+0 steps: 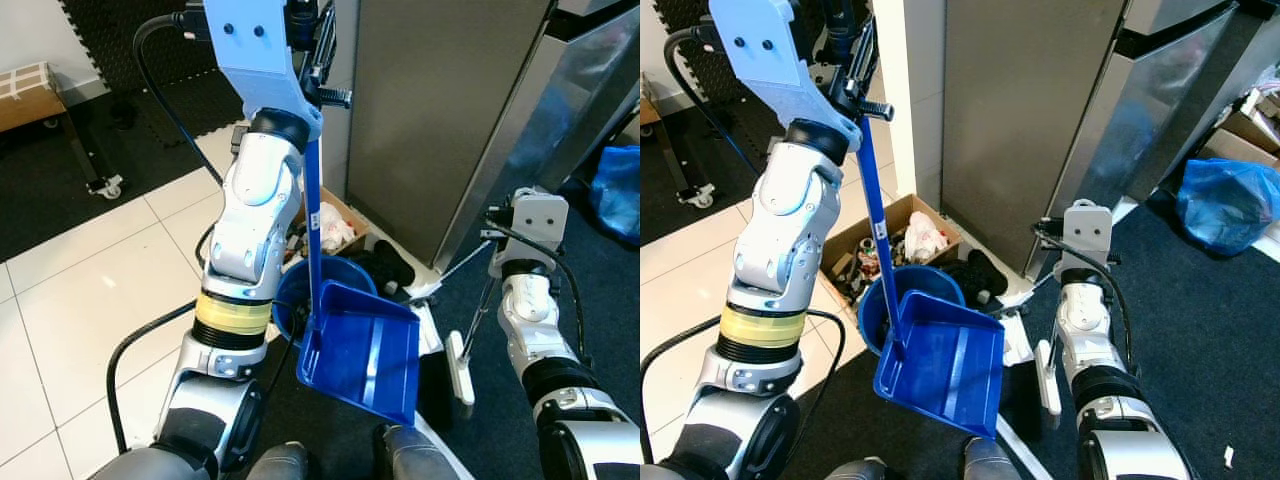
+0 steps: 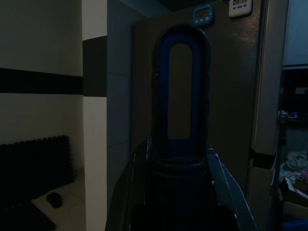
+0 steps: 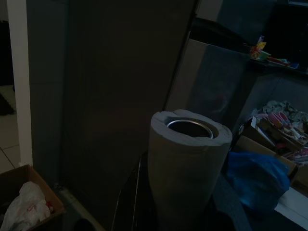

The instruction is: Sweep floor

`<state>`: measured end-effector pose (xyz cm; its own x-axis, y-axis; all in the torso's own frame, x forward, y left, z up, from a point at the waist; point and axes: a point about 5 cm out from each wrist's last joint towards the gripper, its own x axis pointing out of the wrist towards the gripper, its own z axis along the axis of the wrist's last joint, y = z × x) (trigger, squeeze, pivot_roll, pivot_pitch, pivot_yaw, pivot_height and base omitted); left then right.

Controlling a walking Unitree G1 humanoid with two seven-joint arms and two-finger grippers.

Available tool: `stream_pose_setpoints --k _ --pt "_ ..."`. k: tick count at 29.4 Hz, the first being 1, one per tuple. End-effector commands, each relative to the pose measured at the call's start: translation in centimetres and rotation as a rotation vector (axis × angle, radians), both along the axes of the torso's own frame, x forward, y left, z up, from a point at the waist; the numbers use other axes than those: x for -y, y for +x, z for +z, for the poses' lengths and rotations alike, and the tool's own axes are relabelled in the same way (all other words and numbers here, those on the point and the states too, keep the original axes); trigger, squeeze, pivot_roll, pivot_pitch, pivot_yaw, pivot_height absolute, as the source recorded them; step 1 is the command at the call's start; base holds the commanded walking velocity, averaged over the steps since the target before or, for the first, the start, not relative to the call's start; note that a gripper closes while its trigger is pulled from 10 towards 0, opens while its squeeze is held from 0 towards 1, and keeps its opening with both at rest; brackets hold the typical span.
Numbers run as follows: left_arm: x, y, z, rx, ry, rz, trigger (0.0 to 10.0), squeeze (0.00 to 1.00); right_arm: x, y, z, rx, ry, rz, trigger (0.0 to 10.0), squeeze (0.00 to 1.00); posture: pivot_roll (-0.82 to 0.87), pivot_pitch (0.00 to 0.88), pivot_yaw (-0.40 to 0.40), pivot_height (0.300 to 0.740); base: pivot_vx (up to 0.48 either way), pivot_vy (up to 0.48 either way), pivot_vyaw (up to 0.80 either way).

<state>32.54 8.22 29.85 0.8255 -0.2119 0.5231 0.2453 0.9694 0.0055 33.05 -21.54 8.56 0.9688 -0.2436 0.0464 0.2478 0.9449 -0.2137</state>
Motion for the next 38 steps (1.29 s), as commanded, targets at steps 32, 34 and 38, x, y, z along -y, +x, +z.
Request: stream_pose_setpoints --k 32,34,38 --pt "0.35 -0.34 0.20 0.011 -0.003 -0.015 10.0 0.00 0.30 0.08 0.60 0.031 -0.009 -0.001 10.0 0.00 0.00 0.030 -0.006 0.740 0.000 0.000 0.00" --pt "0.36 -0.34 0.20 0.012 -0.002 -0.015 10.0 0.00 0.27 0.11 0.62 0.030 -0.013 0.001 10.0 0.00 0.00 0.030 -0.006 0.740 0.000 0.000 0.00" --pt "0.34 -0.36 0.22 0.014 -0.002 -0.014 10.0 0.00 0.14 0.19 0.67 0.030 -0.018 0.010 10.0 0.00 0.00 0.027 -0.006 0.740 0.000 0.000 0.00"
